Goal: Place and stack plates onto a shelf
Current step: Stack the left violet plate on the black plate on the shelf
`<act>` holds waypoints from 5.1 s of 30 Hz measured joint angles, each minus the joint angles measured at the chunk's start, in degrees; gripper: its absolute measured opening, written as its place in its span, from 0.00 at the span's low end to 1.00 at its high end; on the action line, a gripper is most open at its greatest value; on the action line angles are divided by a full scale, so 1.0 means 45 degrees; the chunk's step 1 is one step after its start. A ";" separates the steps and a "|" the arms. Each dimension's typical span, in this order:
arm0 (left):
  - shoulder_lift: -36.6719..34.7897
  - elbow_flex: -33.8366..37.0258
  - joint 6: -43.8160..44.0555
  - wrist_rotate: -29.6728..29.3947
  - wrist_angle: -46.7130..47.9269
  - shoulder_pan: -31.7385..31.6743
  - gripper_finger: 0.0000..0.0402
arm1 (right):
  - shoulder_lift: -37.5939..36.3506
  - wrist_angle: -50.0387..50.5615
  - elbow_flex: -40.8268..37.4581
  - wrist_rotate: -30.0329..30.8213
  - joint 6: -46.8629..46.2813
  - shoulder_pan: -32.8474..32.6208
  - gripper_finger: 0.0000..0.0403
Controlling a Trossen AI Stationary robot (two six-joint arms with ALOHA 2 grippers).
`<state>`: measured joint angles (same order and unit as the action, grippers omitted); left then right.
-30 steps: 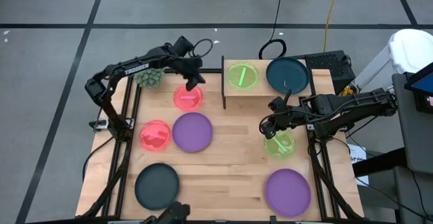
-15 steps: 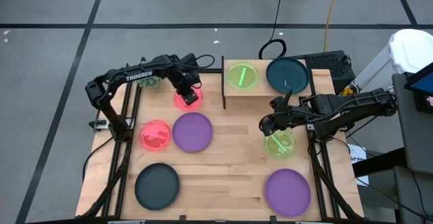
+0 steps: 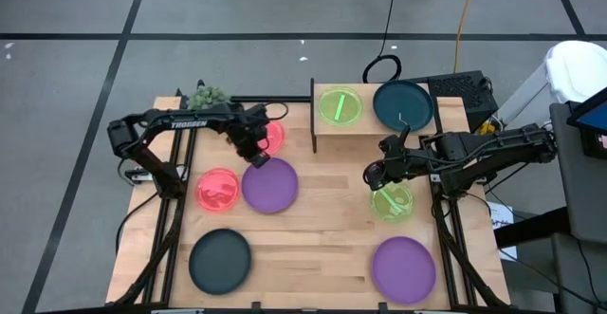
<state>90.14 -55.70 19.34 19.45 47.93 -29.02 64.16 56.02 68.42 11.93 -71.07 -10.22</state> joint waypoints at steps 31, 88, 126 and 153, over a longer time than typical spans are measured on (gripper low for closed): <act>-0.0897 0.2962 0.2107 -0.1441 -0.2945 0.0573 0.33 | 0.0000 -0.0009 0.0000 -0.0025 0.0277 0.0000 0.00; -0.3821 0.2312 0.3542 -0.0759 -0.4589 0.2341 0.03 | 0.2926 -0.5870 -0.0005 -0.2705 -0.0975 0.3165 0.00; -0.3617 0.2327 0.4947 -0.3487 -0.5342 0.2739 0.03 | 0.5013 -0.8512 -0.1425 -0.3354 0.0622 0.3701 0.31; -0.3612 0.2332 0.7081 -0.3649 -0.5793 0.4007 0.06 | 0.5037 -0.9480 -0.2628 -0.3343 0.0573 0.3745 0.01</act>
<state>73.89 -45.21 51.20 3.03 21.87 -10.98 86.83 13.36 56.60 -3.12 -68.49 6.63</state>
